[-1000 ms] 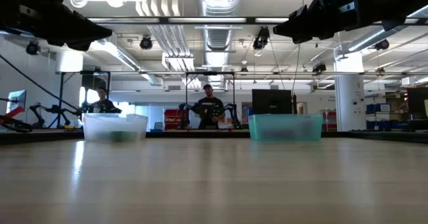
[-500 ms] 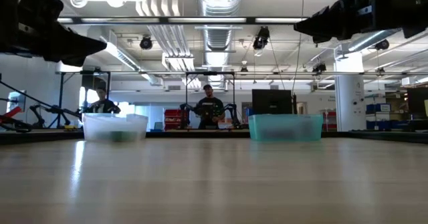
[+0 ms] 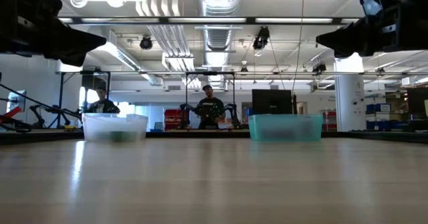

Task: Sort & place blocks by color
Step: Return to Home Position

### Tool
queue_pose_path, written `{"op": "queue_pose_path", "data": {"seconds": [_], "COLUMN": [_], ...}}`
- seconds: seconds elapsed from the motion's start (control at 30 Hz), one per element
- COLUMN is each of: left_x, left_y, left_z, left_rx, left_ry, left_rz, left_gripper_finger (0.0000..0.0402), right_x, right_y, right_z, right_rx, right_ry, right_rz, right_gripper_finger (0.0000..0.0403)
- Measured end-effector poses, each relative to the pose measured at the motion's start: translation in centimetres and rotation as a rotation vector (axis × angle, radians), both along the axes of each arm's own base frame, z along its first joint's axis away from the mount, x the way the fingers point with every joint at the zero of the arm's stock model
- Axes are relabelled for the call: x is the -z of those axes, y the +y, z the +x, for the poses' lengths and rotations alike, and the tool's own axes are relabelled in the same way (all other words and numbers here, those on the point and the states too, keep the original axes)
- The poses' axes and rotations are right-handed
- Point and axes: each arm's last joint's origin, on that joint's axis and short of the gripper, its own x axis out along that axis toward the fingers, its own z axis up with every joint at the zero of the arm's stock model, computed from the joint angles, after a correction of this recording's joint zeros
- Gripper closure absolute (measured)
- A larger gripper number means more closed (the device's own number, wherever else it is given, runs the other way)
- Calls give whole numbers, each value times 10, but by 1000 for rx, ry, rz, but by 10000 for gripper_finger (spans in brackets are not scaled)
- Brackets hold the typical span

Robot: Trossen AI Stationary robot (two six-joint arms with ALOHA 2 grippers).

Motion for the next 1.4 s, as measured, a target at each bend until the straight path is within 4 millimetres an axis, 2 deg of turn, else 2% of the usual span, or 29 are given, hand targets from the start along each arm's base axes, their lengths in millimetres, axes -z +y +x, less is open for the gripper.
{"op": "queue_pose_path", "data": {"seconds": [0.27, 0.47, 0.83, 1.13, 1.4], "left_x": [1, 1, 1, 1, -1], "left_y": [0, 0, 0, 1, 1], "left_z": [0, 0, 0, 0, 0], "left_rx": [-4, -4, -5, -35, -53], "left_ry": [2, 4, 2, -2, -18], "left_rz": [-24, -26, -23, -23, -26], "left_gripper_finger": [401, 401, 401, 401, 401], "right_x": [0, -3, 1, 8, 8], "right_y": [2, 2, 1, 1, 0], "right_z": [-22, -29, -40, -39, -38], "right_rx": [3, 22, 64, 74, 112], "right_ry": [-161, -196, -179, -114, -112], "right_rz": [-14, -26, -27, -15, 100], "right_gripper_finger": [371, 371, 371, 371, 371]}}
